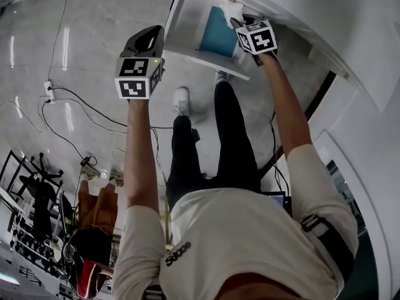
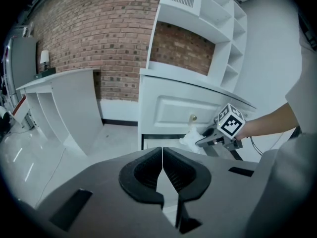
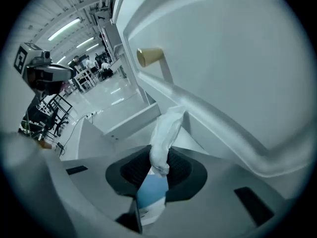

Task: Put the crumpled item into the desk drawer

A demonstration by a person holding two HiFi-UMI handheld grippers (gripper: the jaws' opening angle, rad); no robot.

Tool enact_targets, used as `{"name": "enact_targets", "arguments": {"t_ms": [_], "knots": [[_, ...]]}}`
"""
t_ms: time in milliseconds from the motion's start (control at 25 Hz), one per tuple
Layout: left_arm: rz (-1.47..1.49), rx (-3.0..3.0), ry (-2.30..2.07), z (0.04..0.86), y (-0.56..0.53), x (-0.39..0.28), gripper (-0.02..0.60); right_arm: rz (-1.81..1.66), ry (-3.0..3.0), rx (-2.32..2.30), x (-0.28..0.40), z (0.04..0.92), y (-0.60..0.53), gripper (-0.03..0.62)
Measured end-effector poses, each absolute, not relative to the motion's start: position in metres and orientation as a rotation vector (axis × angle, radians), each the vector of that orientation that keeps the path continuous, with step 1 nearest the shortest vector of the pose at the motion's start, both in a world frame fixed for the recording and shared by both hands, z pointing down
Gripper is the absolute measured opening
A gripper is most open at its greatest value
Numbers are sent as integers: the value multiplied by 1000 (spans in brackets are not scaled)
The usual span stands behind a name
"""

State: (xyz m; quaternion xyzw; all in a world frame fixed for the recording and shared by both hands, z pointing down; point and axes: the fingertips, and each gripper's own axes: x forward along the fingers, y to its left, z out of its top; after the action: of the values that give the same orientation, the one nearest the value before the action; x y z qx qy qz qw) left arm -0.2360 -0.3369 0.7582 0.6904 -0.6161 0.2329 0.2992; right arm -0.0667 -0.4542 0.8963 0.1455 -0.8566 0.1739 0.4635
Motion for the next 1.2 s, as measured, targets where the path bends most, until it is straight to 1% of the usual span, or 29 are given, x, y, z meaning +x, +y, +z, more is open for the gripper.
{"name": "enact_targets", "arguments": {"t_ms": [440,960,1040,1160,1200], "knots": [[668,1803,-1591,816,-333,-249,21,286,-2010,277,-104,991,-472,68],[687,1775,-1598,840,-318,-254,21,433,-1987,287,-124,1046,-477,71],[684,1773,-1599,841,-318,-253,21,464,-1968,310,-122,1052,-476,88],[680,1773,-1599,840,-320,-250,21,494,-1951,304,-118,1058,-472,154],[680,1775,-1598,840,-321,-249,21,496,-1946,295,-116,1058,-471,167]]}}
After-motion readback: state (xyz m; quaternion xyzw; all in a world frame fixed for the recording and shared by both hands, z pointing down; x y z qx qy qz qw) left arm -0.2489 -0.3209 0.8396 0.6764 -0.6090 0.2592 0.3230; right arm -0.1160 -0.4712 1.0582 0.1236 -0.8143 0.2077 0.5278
